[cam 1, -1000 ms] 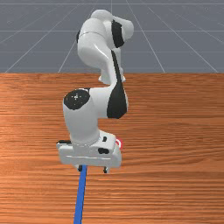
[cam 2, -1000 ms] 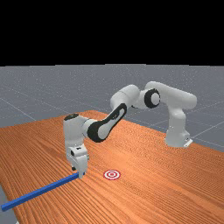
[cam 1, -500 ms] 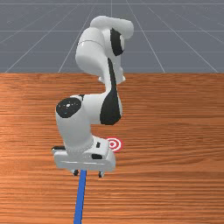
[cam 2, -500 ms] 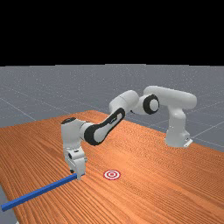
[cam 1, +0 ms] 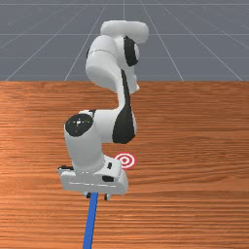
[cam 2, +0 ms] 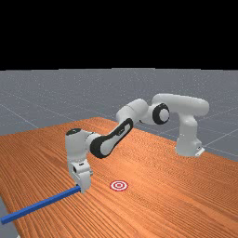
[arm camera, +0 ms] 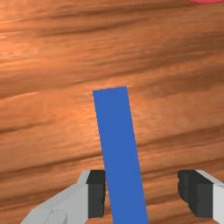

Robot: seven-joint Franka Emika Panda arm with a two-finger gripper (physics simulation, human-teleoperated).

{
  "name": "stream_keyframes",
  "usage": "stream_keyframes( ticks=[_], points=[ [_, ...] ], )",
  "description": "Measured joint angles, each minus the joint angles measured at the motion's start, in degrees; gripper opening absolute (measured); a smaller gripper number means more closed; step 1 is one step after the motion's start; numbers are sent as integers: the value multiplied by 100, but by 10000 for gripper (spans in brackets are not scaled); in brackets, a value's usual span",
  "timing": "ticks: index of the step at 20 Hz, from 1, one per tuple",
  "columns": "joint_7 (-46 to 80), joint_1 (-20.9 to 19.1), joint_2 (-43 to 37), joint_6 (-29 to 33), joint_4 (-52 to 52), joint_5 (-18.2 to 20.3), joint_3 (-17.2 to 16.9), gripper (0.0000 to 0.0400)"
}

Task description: Pull the pivot to the target area

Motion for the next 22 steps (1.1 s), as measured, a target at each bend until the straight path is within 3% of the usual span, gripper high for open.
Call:
stream_keyframes(
  ticks=[1,2,4,7,10,15,16,17,18,20,22],
  points=[
    [-93,-136,-243,476,-574,80,123,148],
    [-93,-138,-249,497,-593,79,123,110],
    [-223,-21,152,-69,251,80,102,97],
    [-102,-113,-197,328,-421,72,117,99],
    [218,-109,-341,200,-520,110,80,98],
    [446,-388,-1419,1180,-2596,130,86,98],
    [553,-232,-1722,1423,-3122,-256,-199,97],
    [721,-192,-2001,1667,-3642,-388,-321,98],
    [-563,-671,-2075,1639,-3884,-171,260,100],
    [-1820,-932,-2391,1797,-4552,-512,489,112],
    [-2470,-926,-2374,1738,-4552,-704,585,119]
  ],
)
